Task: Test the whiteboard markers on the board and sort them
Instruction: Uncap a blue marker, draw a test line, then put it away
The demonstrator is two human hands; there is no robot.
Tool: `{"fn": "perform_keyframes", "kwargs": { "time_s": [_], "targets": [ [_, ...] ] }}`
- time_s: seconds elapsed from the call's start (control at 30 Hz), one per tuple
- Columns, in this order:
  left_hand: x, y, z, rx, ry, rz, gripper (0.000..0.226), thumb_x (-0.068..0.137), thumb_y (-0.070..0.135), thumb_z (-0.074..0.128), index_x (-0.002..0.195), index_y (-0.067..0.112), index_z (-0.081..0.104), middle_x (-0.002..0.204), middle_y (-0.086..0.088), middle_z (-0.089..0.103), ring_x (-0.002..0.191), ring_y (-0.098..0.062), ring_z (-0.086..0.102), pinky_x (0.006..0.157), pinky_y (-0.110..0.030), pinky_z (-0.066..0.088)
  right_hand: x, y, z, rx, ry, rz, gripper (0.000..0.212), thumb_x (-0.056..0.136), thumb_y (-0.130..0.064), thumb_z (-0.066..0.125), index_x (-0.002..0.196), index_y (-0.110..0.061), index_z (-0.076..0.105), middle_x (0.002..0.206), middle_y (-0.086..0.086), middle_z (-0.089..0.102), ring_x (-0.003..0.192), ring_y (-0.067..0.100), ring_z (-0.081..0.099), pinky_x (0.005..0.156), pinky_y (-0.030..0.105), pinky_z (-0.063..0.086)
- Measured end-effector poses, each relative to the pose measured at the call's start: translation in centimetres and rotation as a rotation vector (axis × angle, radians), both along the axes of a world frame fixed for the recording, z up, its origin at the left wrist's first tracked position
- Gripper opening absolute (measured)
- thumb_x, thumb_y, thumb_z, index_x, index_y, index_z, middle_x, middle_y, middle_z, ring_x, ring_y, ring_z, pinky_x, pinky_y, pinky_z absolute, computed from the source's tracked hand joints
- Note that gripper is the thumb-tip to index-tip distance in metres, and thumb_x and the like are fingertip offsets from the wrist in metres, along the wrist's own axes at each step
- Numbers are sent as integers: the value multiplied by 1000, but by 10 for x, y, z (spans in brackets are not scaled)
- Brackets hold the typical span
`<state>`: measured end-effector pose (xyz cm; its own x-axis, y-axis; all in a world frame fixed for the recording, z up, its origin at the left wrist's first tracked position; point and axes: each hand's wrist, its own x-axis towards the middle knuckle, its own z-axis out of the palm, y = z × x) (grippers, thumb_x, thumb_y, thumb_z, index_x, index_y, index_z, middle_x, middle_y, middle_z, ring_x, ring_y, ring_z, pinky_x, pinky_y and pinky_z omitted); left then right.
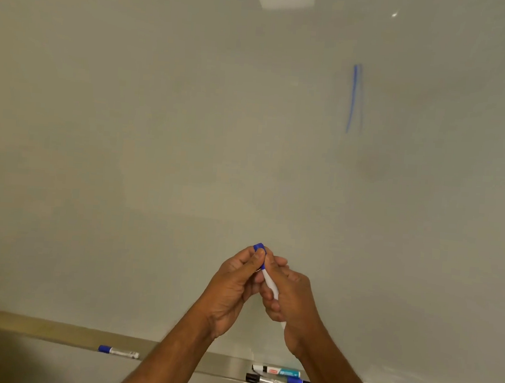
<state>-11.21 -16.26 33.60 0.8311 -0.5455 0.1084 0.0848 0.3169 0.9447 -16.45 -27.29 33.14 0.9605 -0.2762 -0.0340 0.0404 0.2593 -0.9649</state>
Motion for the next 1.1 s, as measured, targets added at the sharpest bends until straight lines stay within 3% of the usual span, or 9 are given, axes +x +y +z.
{"fn": "perform_keyframes", "kwargs": {
  "time_s": [0.13, 0.37, 0.5, 0.6, 0.73, 0.8, 0.87, 0.93, 1.1],
  "targets": [
    [-14, -21, 13, -19, -2, 48, 34, 103, 28, 53, 121, 2, 67, 117, -17, 74, 101, -24, 73, 77, -29, 59, -10, -18, 14, -17, 0, -24, 48, 67, -64, 64, 59, -18, 71, 59, 15, 48, 39, 13, 38, 40, 17, 28],
    [-30, -50, 22, -125, 16, 77, 31, 101, 23, 55, 116, 1, 70, 114, -22, 74, 111, -34, 71, 91, -40, 60, -27, -42, 31, -27, -9, -46, 49, 71, -58, 63, 64, -10, 70, 56, 14, 51, 38, 13, 39, 37, 16, 32],
    [-23, -56, 36, -226, 53, 68, 29, 95, 23, 61, 111, -1, 68, 109, -25, 74, 110, -36, 71, 86, -43, 61, -33, -43, 35, -78, 1, -102, 49, 78, -59, 67, 58, -15, 67, 57, 11, 46, 42, 12, 35, 40, 19, 27],
    [-8, -53, 54, -280, 47, 41, 32, 91, 25, 63, 112, 1, 65, 110, -22, 74, 111, -36, 71, 88, -49, 61, -33, -38, 35, -126, 46, -95, 55, 81, -64, 62, 66, -11, 66, 55, 7, 45, 43, 12, 33, 42, 19, 24],
    [9, -47, 74, -197, -110, 112, 37, 95, 31, 58, 118, 4, 64, 117, -10, 75, 113, -25, 71, 92, -41, 57, -24, -39, 49, 4, -36, -12, 55, 86, -57, 57, 78, -4, 70, 56, 8, 48, 40, 12, 36, 37, 18, 27],
    [21, -41, 81, -176, -216, 204, 38, 96, 34, 57, 119, 5, 65, 114, -6, 77, 111, -22, 72, 90, -37, 59, -22, -42, 60, 41, -170, 34, 43, 88, -43, 58, 96, -3, 71, 65, 12, 54, 45, 13, 40, 37, 20, 31],
    [35, -36, 86, -140, -346, 297, 31, 101, 32, 54, 116, 8, 66, 112, -3, 77, 110, -19, 72, 92, -39, 59, -21, -41, 70, -65, -260, 18, 25, 95, -25, 57, 115, -15, 68, 79, 17, 63, 53, 16, 47, 43, 22, 37],
    [48, -31, 89, -92, -500, 376, 26, 105, 31, 51, 115, 14, 68, 112, 3, 77, 110, -13, 71, 95, -39, 57, -15, -40, 78, -102, -318, -81, 26, 98, -13, 54, 120, -20, 66, 93, 18, 68, 62, 17, 53, 51, 25, 44],
    [75, -22, 102, -37, -784, 491, 24, 105, 29, 51, 120, 19, 67, 116, 19, 72, 105, 4, 65, 98, -16, 48, 4, -38, 102, 452, -468, -28, 32, 94, -1, 46, 120, -2, 65, 102, 22, 64, 83, 23, 61, 66, 27, 54]
  ]
}}
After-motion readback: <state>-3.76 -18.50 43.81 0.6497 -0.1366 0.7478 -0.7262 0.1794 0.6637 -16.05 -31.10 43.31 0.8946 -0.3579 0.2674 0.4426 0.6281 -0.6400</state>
